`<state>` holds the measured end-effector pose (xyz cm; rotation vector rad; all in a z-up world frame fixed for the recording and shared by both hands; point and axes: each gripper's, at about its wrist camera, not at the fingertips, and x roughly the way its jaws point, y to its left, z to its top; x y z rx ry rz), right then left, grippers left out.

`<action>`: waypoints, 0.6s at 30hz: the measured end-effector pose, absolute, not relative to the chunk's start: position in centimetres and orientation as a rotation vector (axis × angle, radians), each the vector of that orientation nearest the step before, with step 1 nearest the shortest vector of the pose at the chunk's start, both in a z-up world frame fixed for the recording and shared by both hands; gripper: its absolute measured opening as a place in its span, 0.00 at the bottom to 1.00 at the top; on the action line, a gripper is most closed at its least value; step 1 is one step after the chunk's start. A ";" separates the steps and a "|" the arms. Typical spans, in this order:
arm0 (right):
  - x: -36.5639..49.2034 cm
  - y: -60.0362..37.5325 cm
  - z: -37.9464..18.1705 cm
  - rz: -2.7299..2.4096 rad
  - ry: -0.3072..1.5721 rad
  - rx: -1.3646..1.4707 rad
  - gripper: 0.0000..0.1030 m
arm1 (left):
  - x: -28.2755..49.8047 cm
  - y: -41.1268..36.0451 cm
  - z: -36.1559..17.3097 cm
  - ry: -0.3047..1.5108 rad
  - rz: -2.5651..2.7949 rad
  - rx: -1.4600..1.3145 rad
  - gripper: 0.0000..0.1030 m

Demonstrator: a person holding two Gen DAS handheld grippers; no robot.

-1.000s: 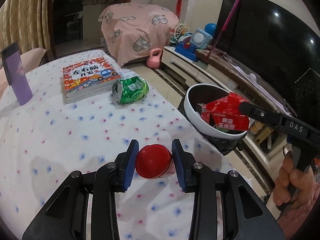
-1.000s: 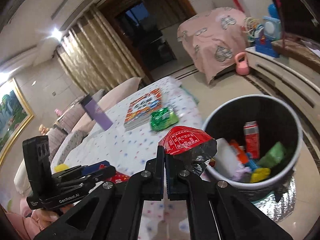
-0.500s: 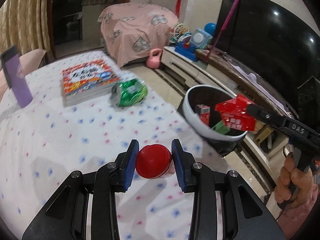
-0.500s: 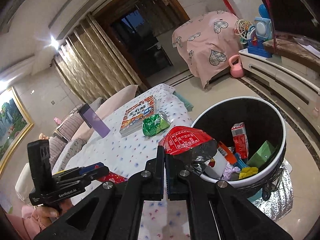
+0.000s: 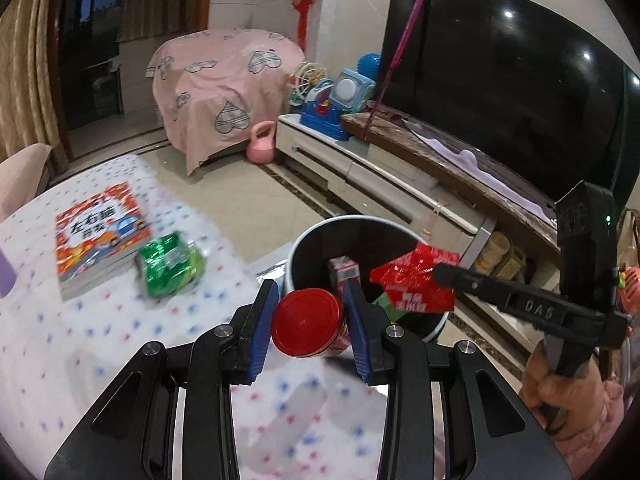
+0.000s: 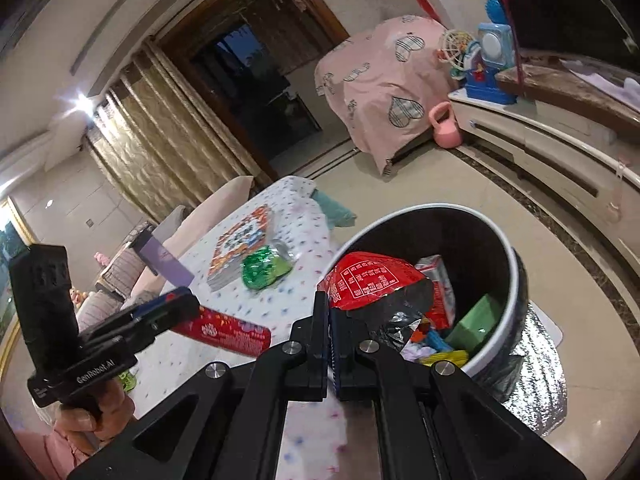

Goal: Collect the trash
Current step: 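Carry both items over the trash bin and open both tools to drop them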

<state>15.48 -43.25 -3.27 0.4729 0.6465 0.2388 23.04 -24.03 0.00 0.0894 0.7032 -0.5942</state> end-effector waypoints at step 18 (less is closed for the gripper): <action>18.5 -45.5 -5.0 0.195 0.746 0.446 0.01 | 25.9 -28.6 -2.9 0.768 -0.597 0.117 0.32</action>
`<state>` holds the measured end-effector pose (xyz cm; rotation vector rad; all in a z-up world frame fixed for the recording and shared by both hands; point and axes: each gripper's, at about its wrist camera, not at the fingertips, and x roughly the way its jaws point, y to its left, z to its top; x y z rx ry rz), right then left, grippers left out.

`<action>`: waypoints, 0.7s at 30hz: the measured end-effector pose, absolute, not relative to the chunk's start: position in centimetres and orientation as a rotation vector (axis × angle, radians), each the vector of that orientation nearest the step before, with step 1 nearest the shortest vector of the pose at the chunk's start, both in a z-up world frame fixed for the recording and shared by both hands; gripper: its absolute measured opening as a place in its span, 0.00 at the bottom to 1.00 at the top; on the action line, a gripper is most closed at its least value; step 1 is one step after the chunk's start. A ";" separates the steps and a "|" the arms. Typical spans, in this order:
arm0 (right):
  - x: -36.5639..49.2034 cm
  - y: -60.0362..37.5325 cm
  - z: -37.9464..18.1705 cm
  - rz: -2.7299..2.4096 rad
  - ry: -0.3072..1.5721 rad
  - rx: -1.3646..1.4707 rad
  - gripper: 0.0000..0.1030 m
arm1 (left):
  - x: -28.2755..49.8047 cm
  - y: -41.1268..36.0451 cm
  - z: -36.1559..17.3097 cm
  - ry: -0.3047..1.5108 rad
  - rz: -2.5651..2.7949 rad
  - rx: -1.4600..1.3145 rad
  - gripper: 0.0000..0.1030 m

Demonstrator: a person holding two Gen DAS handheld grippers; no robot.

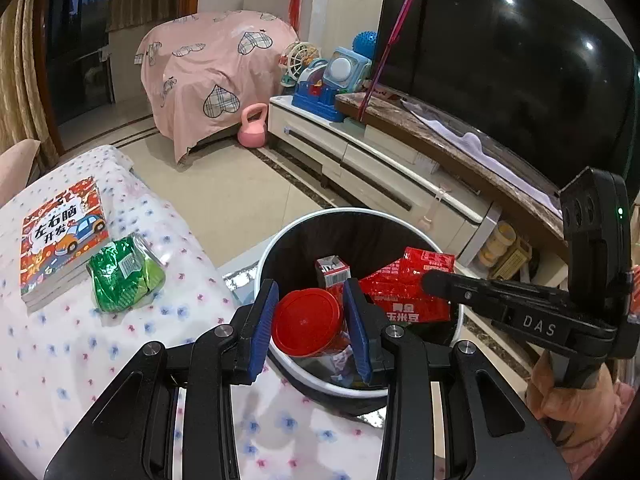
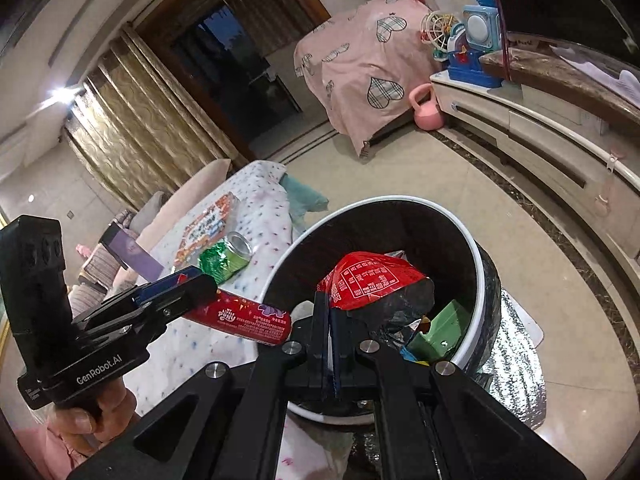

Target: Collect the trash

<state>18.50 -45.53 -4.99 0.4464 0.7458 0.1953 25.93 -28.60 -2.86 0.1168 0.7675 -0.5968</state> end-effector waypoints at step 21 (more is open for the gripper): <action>19.6 -45.6 -5.6 0.174 0.821 0.431 0.38 | 25.9 -25.8 -3.4 0.817 -0.560 0.064 0.55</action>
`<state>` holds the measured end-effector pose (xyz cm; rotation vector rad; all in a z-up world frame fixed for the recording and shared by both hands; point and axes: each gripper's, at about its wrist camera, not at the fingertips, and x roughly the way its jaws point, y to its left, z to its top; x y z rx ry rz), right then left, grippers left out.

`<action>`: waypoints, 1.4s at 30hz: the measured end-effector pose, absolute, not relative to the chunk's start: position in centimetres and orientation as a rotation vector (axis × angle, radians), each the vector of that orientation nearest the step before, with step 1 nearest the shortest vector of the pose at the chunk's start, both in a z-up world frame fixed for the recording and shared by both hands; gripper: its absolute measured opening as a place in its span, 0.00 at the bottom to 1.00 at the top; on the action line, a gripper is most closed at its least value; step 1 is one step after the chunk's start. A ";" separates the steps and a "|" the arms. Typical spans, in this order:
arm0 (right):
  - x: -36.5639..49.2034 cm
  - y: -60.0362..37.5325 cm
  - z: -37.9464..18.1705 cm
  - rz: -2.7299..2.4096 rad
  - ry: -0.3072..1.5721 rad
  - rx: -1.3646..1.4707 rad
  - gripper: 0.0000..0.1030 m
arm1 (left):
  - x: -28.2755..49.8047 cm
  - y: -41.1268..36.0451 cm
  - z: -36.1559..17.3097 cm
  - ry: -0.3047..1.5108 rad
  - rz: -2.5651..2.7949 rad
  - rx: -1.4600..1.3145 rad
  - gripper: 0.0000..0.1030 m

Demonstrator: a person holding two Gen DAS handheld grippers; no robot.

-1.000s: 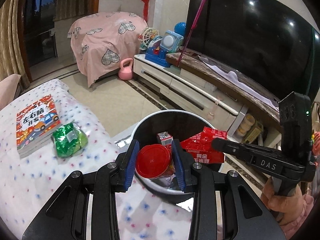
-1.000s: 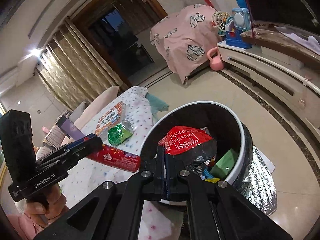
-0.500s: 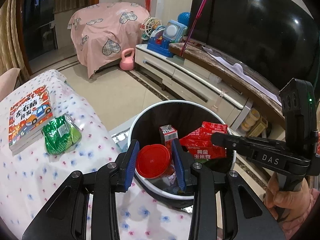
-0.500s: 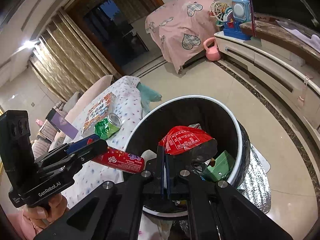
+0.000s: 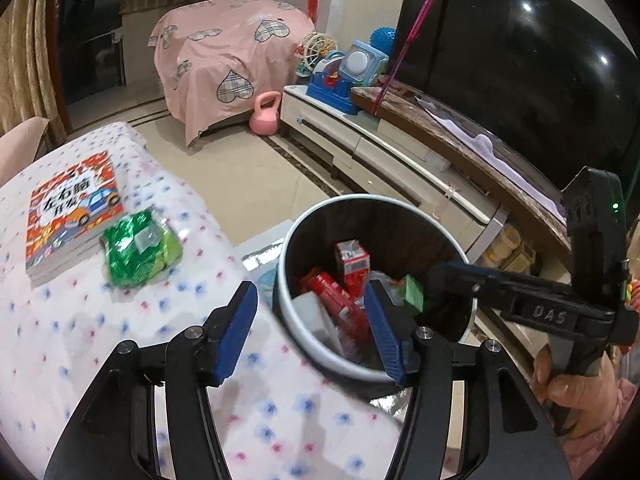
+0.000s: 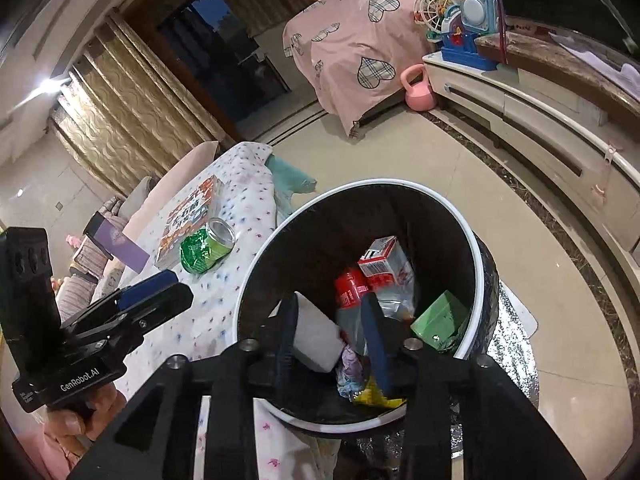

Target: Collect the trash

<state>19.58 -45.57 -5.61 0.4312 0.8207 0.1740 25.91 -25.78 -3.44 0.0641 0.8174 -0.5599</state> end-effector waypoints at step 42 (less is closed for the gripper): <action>0.1 -30.1 0.2 -0.122 0.228 0.113 1.00 | 7.2 -8.3 -2.3 0.428 -0.236 -0.041 1.00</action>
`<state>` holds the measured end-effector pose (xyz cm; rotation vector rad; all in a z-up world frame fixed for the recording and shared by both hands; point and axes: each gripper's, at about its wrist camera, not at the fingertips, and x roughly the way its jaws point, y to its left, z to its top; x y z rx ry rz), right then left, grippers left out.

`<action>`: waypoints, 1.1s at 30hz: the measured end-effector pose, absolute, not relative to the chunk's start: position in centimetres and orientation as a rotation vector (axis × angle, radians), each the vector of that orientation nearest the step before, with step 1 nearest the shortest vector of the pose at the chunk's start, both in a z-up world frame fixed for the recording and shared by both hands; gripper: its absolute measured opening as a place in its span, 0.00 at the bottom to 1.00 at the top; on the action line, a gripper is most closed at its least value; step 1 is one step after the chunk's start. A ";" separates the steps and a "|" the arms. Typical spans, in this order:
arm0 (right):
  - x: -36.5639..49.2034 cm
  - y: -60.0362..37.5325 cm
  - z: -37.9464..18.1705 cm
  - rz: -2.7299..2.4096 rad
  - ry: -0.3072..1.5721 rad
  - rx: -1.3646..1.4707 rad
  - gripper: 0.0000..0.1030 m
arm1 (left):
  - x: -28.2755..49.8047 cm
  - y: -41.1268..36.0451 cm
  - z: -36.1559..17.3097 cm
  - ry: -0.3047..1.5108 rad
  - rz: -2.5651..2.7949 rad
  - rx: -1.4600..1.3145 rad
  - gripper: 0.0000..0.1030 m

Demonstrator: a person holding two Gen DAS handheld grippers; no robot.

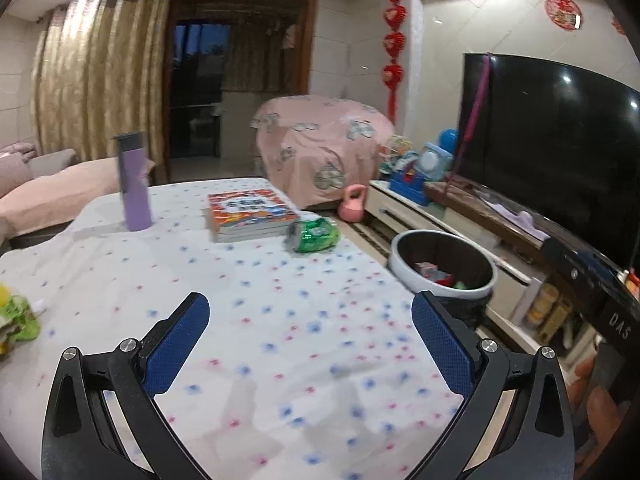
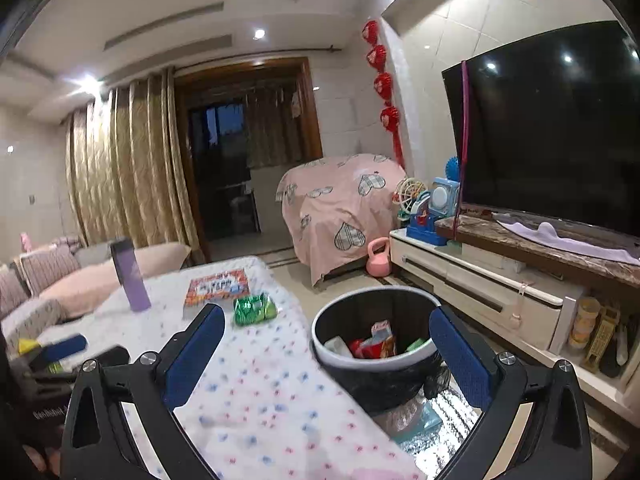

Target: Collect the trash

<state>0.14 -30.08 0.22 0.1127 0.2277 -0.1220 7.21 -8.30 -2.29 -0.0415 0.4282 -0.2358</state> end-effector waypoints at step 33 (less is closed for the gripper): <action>0.0 -29.7 -1.4 -0.103 0.279 0.139 1.00 | 5.5 -7.7 -2.6 0.347 -0.135 0.032 1.00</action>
